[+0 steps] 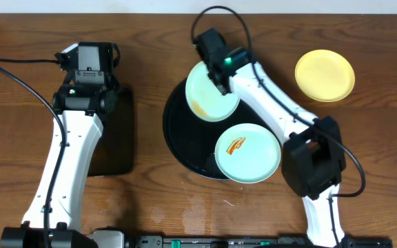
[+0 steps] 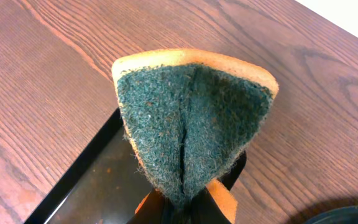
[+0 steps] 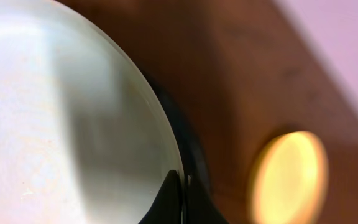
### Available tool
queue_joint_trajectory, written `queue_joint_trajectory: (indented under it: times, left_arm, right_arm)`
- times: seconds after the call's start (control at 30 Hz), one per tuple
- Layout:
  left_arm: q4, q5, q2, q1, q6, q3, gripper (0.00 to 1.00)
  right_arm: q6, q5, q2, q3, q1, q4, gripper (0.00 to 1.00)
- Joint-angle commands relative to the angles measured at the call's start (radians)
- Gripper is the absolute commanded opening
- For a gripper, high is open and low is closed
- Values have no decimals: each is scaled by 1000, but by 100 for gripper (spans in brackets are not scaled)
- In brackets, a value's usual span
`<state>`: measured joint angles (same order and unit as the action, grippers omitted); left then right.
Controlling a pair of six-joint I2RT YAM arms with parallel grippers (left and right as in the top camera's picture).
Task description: Clean dirty plates on tray and stack at the side
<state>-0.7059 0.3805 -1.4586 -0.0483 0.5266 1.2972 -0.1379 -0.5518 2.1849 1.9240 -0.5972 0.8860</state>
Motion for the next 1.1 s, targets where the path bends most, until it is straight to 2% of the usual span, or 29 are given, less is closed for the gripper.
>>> queue_joint_trajectory:
  times: [0.0,0.47,0.9,0.97,1.07]
  left_arm:
    - [3,21,0,2,14,-7,8]
    - [4,21,0,2,14,-14,8]
    - [11,21,0,2,14,-14,8]
    - [11,21,0,2,15,-14,8]
    - [10,21,0,2,29,-16,8]
  right_arm:
    - [-89,-280,-37,61,-43,-2,1]
    - [-264,-573,-38,158,-87,-56,1]
    - [-240,-569,-39,158,-90,-52,1]
    - [-193,-511,-39,158,-82,-41,1]
    - [-126,-320,-40,158,-51,5,1]
